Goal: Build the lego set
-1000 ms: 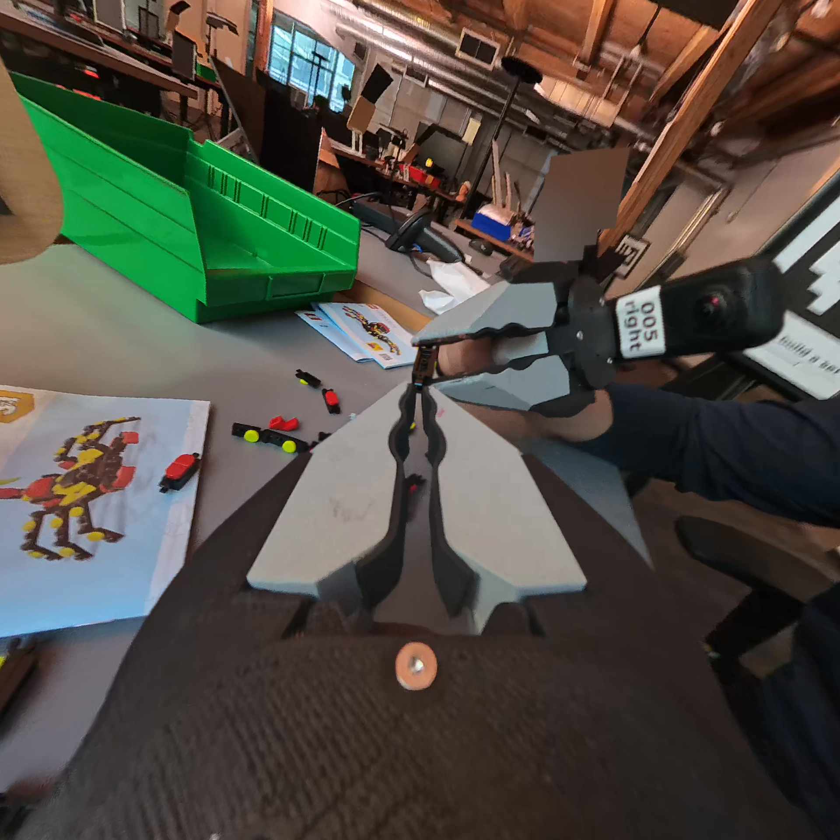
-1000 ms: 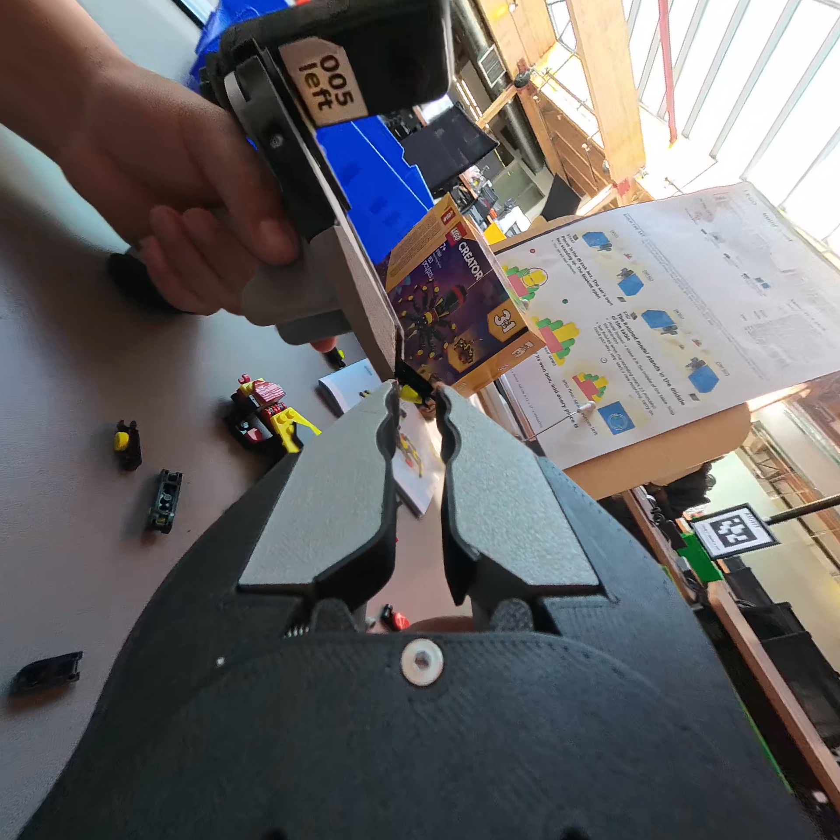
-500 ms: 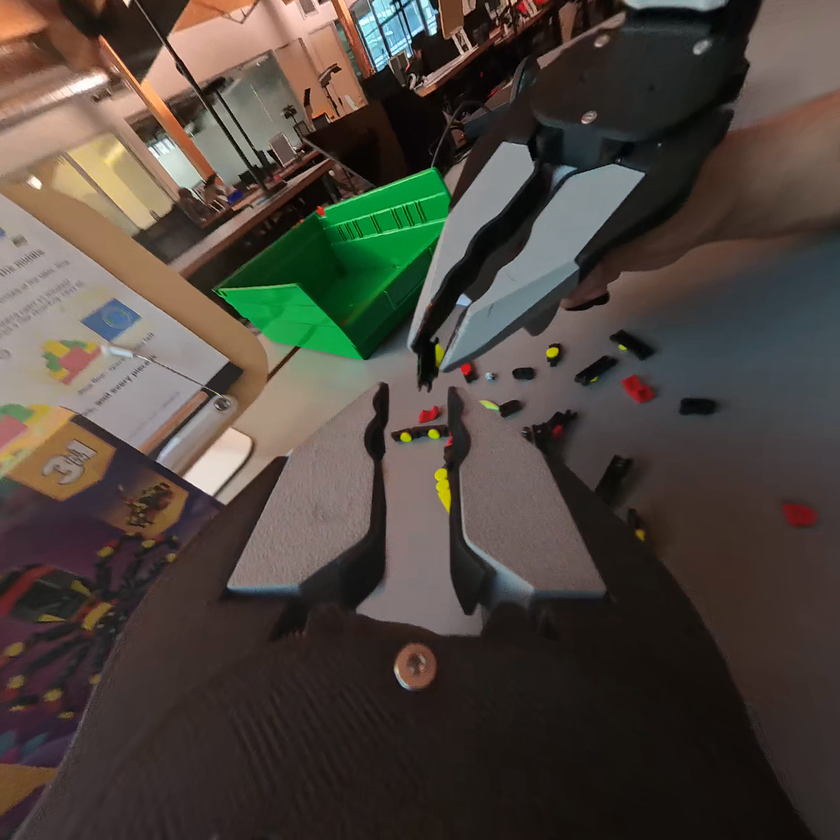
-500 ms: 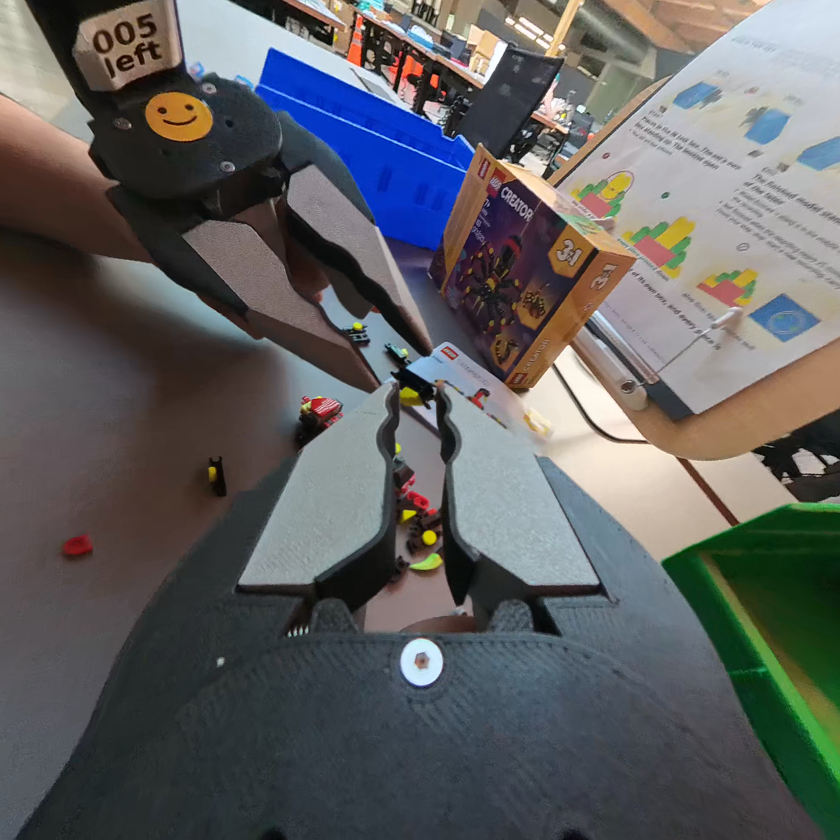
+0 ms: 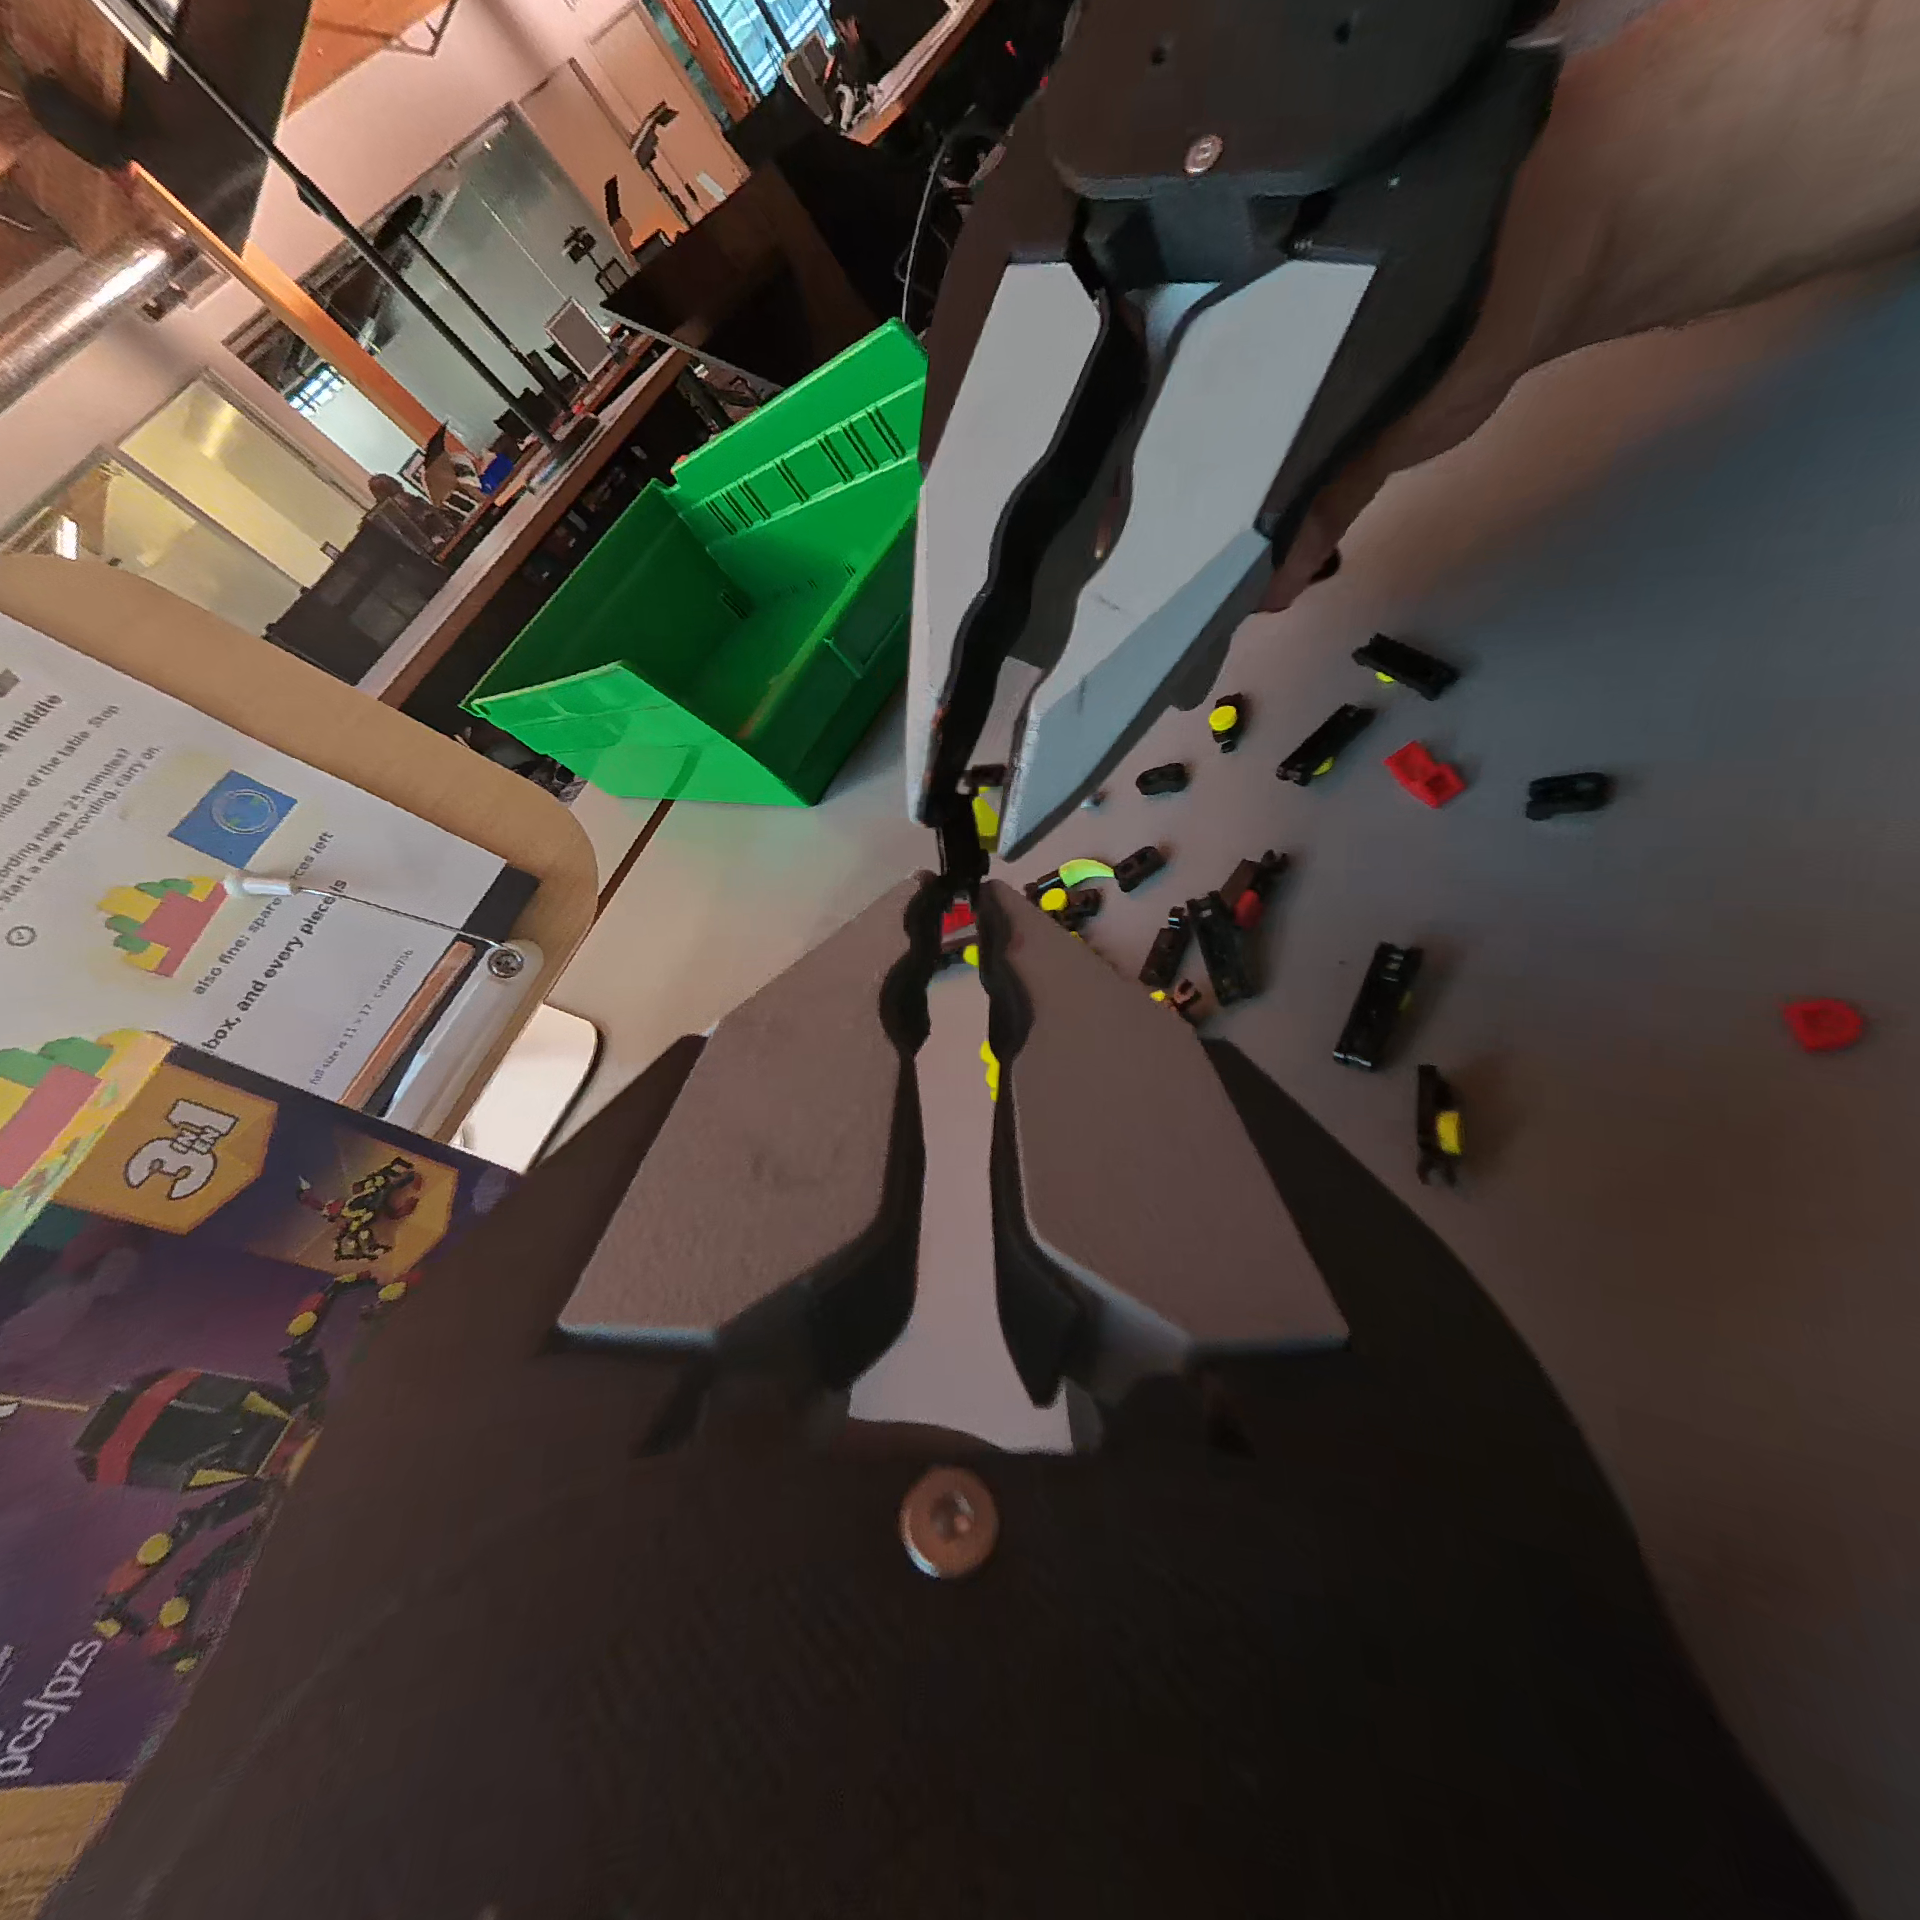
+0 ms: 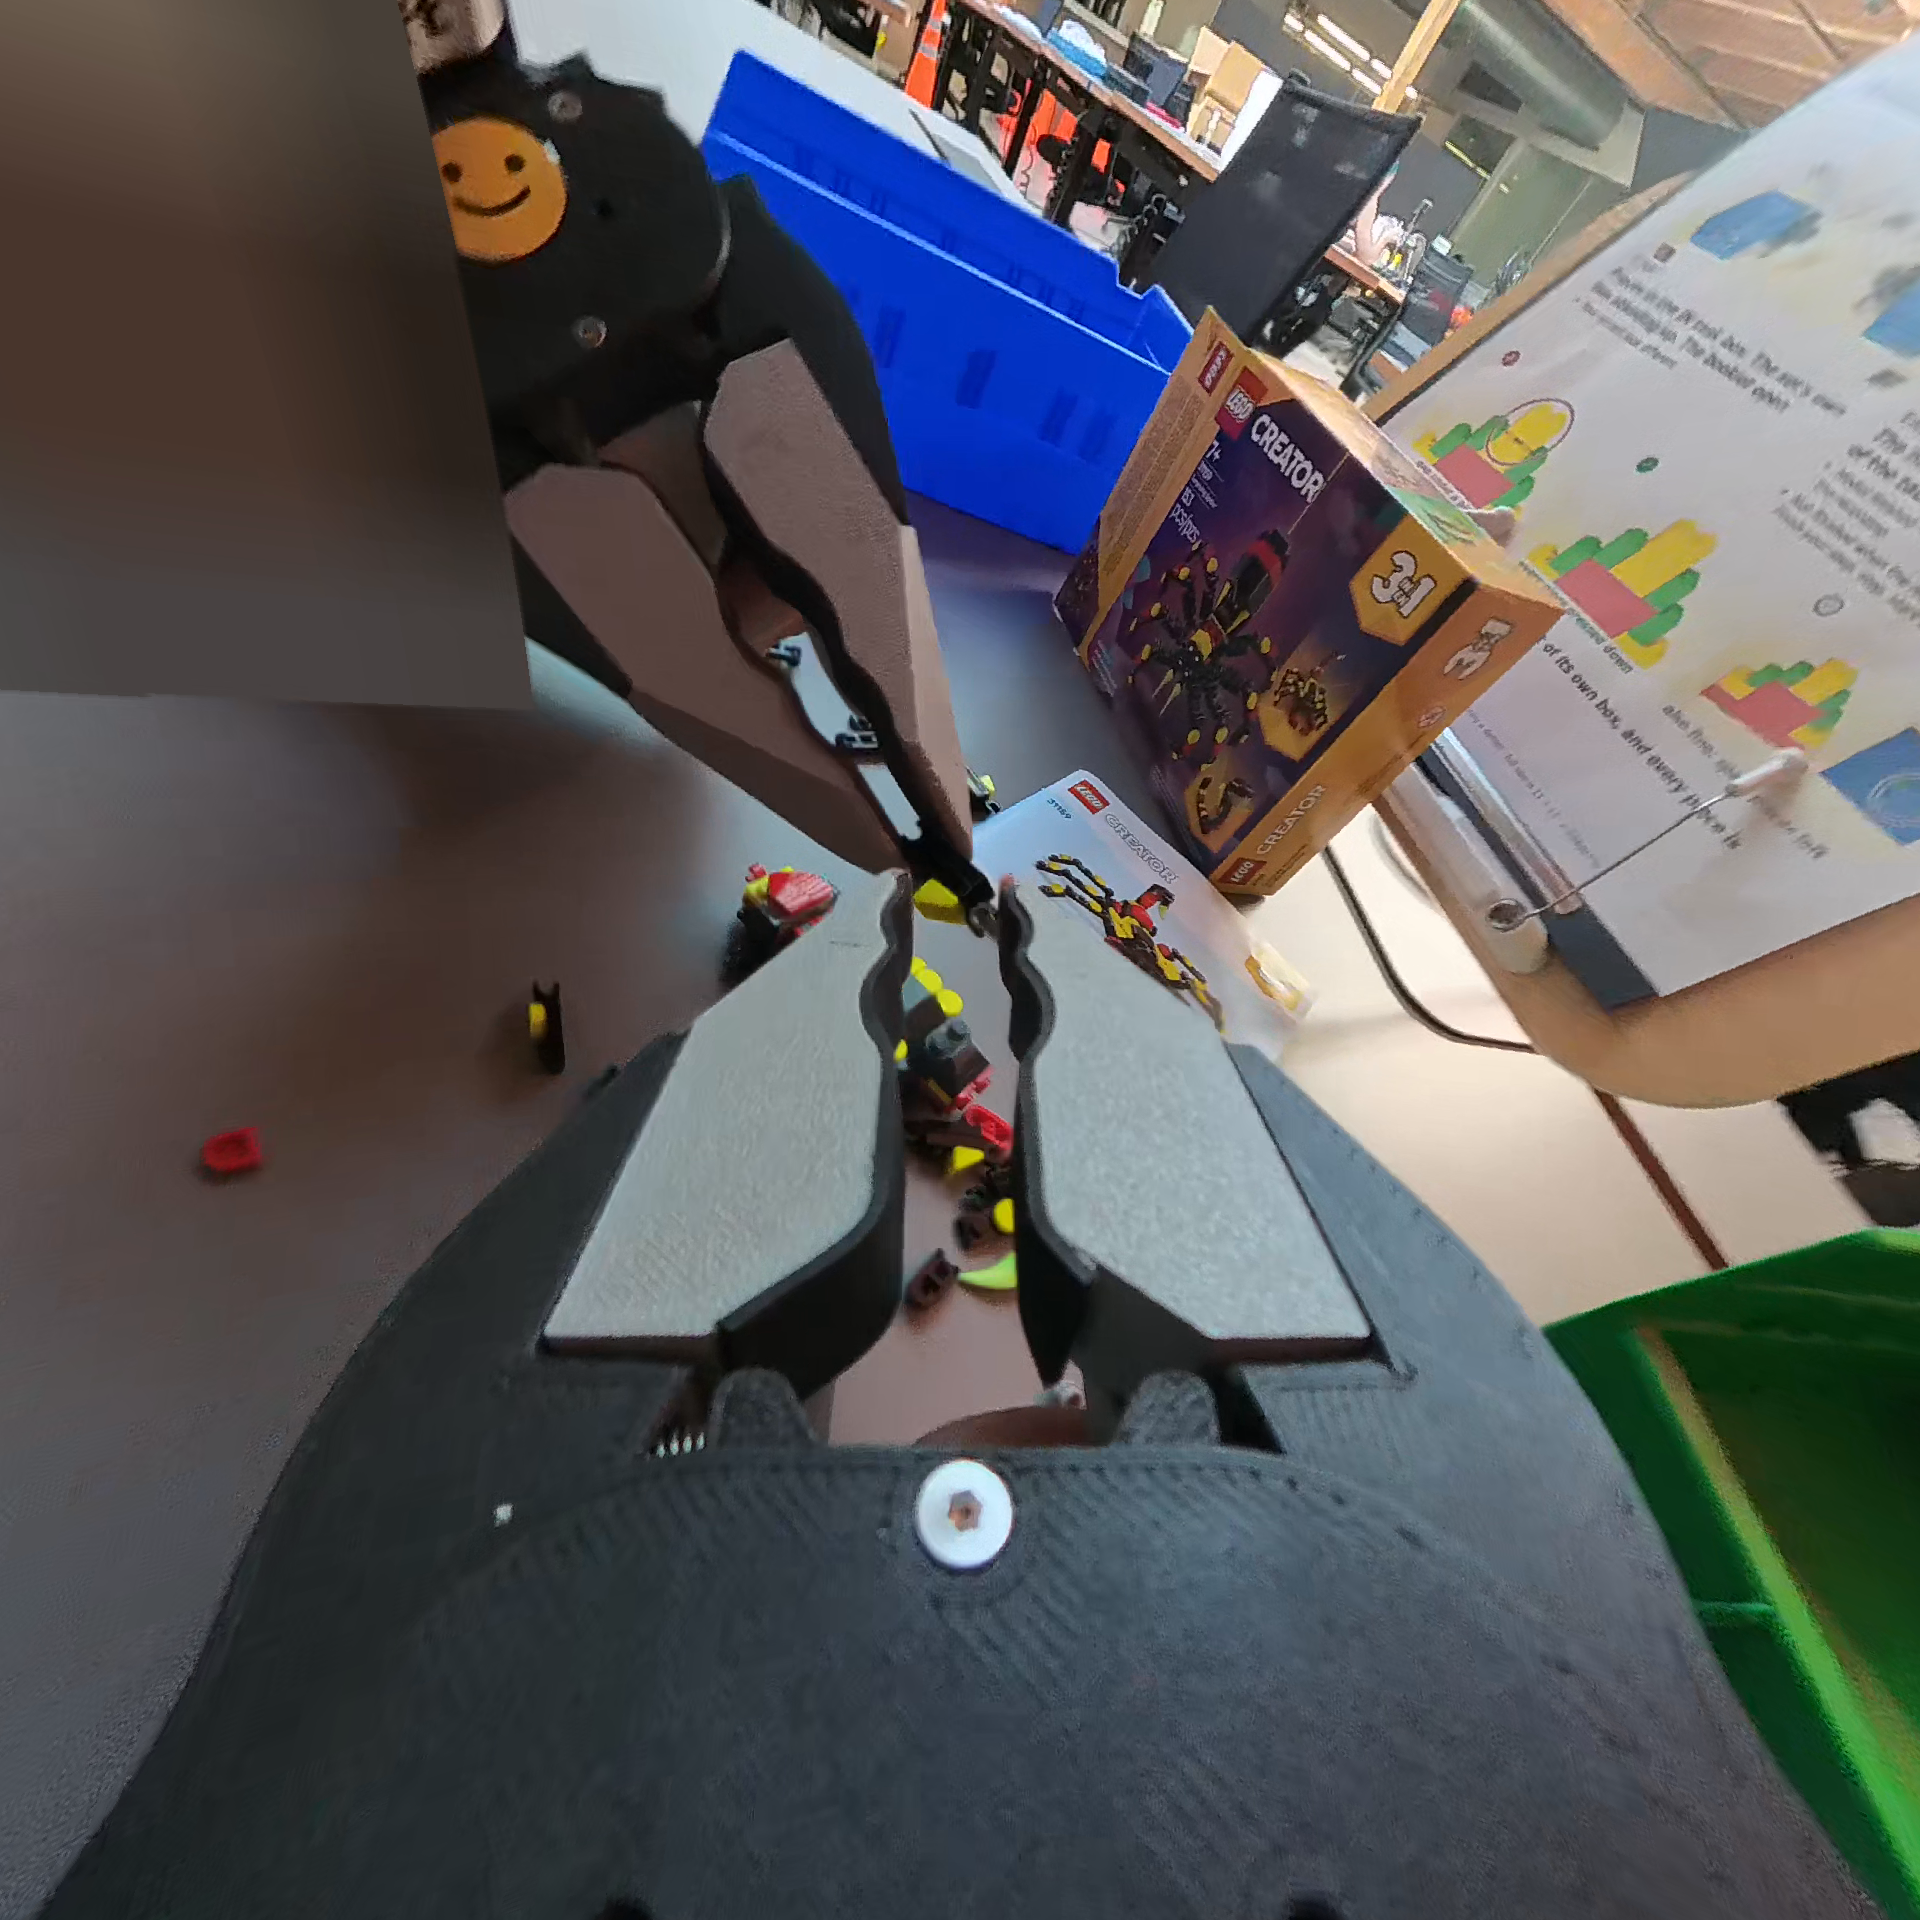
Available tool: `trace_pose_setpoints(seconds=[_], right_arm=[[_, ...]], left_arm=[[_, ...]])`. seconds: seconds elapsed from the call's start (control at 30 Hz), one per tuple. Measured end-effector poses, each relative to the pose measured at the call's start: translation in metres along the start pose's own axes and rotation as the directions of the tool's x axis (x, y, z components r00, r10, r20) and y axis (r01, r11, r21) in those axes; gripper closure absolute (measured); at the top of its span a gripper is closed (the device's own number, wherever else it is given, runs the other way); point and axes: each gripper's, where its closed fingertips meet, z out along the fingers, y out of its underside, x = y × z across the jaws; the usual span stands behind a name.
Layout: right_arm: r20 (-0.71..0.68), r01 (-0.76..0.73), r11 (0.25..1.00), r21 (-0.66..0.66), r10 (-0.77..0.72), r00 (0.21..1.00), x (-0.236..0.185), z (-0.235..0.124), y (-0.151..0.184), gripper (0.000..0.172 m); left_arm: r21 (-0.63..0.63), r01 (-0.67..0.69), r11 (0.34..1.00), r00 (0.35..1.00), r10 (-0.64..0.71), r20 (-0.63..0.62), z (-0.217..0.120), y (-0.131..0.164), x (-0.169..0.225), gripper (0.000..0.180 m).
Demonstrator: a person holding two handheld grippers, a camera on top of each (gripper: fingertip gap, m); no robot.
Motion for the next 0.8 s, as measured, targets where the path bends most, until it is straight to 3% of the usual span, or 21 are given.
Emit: trace_pose_setpoints(seconds=[0.1,0.27,0.3,0.37,0.43,0.53,0.6,0.8], right_arm=[[-0.035,0.123,0.992,-0.032,-0.125,0.992,-0.001,-0.001,0.004,0.159],[-0.084,0.185,0.982,-0.037,-0.188,0.979,0.002,-0.001,0.001,0.16],[-0.118,0.22,0.973,-0.074,-0.227,0.967,0.006,-0.002,0.004,0.17],[-0.18,0.288,0.946,-0.151,-0.313,0.933,0.015,-0.002,0.012,0.172],[-0.139,0.278,0.96,-0.022,-0.278,0.95,0.0,-0.003,-0.006,0.172],[-0.193,0.258,0.962,-0.086,-0.271,0.943,0.014,-0.004,-0.002,0.172],[-0.201,0.275,0.951,-0.14,-0.299,0.933,0.019,-0.004,0.007,0.158],[-0.145,0.354,0.93,-0.099,-0.365,0.92,0.001,-0.001,0.002,0.157]], left_arm=[[0.0,0.006,1.0,1.0,-0.006,-0.005,0.001,0.001,0.001,0.177],[0.021,-0.063,0.998,0.997,0.062,0.038,-0.003,-0.005,-0.003,0.177],[0.041,-0.078,0.996,0.996,0.076,0.044,-0.004,-0.009,-0.002,0.177],[0.08,-0.082,0.993,0.994,0.076,0.072,-0.007,-0.018,-0.003,0.177],[0.039,-0.066,0.997,0.994,0.062,0.093,-0.005,-0.012,-0.008,0.177],[0.035,-0.043,0.998,0.996,0.04,0.082,-0.006,-0.006,-0.014,0.177],[0.039,-0.043,0.998,0.997,0.041,0.058,-0.006,-0.007,-0.01,0.177],[0.009,-0.113,0.994,0.993,0.113,0.038,-0.001,-0.004,0.002,0.177]])
